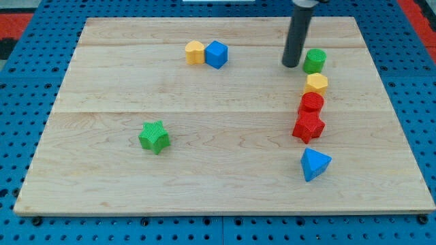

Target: Slide the blue cube above the green circle

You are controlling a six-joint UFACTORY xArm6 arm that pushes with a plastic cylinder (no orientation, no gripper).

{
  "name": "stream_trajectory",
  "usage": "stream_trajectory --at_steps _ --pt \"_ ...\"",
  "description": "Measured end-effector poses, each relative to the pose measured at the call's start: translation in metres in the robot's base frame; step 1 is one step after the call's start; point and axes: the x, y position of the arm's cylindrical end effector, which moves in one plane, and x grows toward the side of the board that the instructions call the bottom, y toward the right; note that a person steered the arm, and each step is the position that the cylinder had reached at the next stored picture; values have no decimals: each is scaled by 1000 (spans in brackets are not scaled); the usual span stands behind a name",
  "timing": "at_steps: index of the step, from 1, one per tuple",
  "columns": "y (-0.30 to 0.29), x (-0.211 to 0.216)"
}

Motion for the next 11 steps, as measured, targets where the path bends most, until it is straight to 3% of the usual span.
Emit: stream_trajectory --at_steps 1,3,5,7,11 --pt "-72 23" --pt "-175 5" --pt "-108 -33" --pt "-109 -66" --pt "0 -66"
